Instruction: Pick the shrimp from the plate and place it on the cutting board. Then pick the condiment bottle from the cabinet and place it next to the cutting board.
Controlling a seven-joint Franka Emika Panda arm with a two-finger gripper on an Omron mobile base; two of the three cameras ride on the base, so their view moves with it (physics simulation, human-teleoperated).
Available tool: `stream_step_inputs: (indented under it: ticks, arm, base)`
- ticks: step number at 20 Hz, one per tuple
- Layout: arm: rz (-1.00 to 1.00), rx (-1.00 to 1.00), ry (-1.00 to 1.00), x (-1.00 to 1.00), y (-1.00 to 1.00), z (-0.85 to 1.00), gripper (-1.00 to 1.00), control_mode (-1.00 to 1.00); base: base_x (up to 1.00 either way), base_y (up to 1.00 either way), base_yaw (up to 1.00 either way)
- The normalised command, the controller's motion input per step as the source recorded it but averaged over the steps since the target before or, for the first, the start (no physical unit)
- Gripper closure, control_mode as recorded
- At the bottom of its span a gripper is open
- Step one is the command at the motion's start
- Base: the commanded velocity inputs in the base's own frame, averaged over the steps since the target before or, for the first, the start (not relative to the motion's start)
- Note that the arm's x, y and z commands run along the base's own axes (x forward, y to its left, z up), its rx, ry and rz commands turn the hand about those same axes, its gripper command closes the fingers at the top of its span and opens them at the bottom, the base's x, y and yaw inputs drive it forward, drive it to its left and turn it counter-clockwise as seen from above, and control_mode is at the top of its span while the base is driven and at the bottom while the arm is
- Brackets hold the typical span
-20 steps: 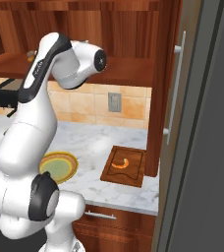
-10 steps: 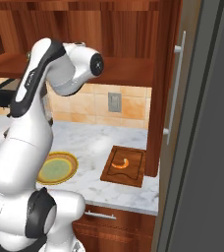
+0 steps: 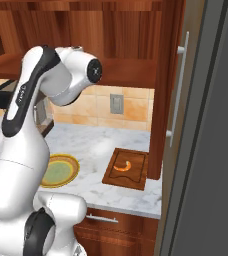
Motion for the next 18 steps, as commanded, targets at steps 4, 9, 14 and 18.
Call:
stream_step_inputs:
  ticks: [4,9,14,18]
  arm:
    - [0.0,0.0,0.0,-0.37,0.0,0.0,1.0,-1.0]
    - [0.0,0.0,0.0,-0.37,0.0,-0.01,1.0,-1.0]
    - [0.0,0.0,0.0,-0.39,0.0,-0.02,1.0,-1.0]
    - [0.0,0.0,0.0,-0.41,0.0,-0.04,1.0,-1.0]
  base:
    - [0.0,0.0,0.0]
    - [0.0,0.0,0.0]
    - [0.0,0.0,0.0]
    - [0.0,0.0,0.0]
